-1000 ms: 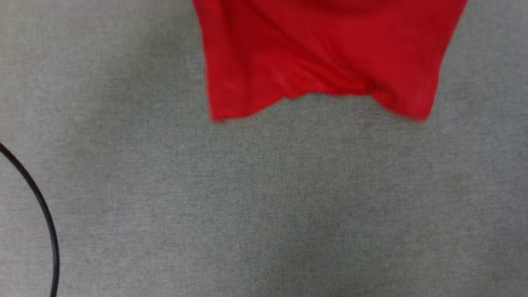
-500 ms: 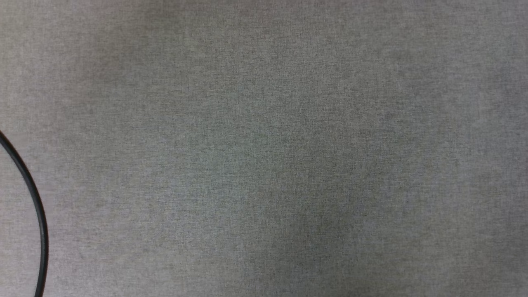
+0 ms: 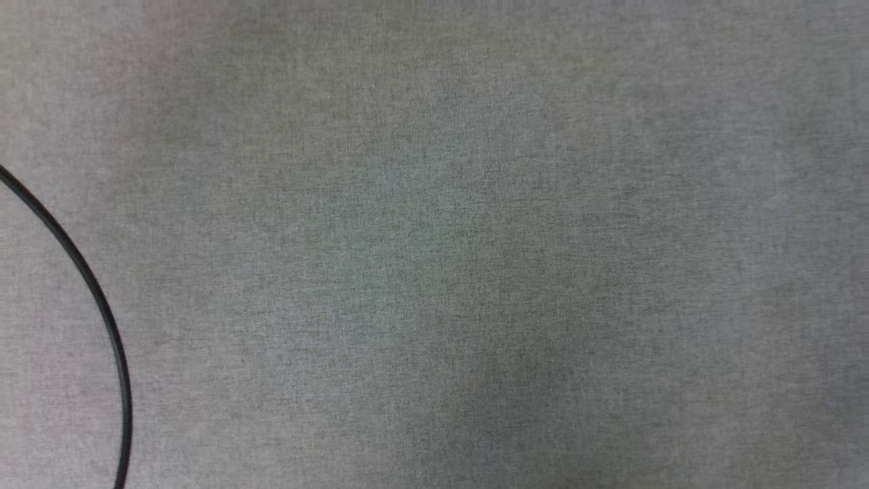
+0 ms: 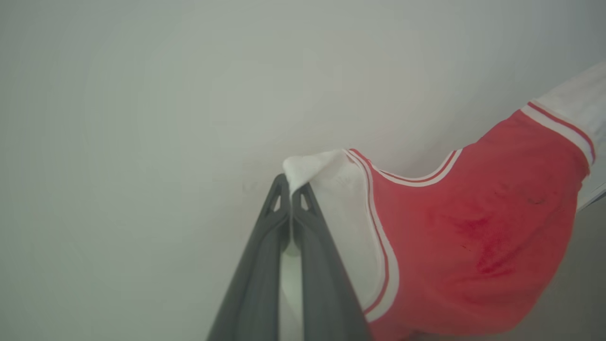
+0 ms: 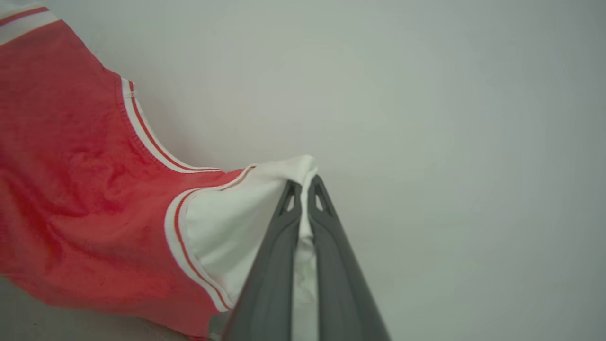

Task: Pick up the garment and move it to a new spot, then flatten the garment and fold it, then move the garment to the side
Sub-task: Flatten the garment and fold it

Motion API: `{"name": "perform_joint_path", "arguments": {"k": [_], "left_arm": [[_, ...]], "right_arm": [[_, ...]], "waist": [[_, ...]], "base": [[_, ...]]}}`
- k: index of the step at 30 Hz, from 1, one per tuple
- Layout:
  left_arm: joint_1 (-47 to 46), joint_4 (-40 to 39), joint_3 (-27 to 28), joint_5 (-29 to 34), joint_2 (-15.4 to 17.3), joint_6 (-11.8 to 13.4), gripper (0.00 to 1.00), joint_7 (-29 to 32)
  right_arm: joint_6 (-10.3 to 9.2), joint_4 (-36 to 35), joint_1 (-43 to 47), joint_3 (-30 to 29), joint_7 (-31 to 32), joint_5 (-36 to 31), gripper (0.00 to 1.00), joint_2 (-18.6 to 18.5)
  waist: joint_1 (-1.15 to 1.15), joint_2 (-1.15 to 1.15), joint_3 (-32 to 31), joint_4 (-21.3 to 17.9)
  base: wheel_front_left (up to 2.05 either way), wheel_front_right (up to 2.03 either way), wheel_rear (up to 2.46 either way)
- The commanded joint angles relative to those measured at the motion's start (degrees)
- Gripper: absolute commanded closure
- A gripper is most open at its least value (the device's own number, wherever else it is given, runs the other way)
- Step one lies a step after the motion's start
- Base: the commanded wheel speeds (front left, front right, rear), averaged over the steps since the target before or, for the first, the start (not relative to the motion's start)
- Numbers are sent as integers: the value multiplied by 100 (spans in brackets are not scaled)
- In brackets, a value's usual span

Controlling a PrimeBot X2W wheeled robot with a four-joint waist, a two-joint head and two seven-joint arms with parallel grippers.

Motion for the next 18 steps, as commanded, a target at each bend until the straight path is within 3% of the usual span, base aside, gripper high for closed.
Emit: {"name": "perform_joint_path", "arguments": {"k": [1,9,18], "left_arm": [[177,20,-8,-47,29,-16,100,-41],[1905,-51,-231,-437,164,-21,100,-379],[4019,-623,-323,-853,468,224,100,-728]], "right_arm": [[-4,28,162,54,-40,86,100,53],[-4,171,1627,636,-515,779,100,380],[-4,-80,3156,1230,-973,1519,100,181]], "waist": [[-1,0,-94,-30],[-1,0,-619,-134],[-1,0,-1298,-131]], "base": [[0,0,0],[0,0,0],[0,0,0]]}}
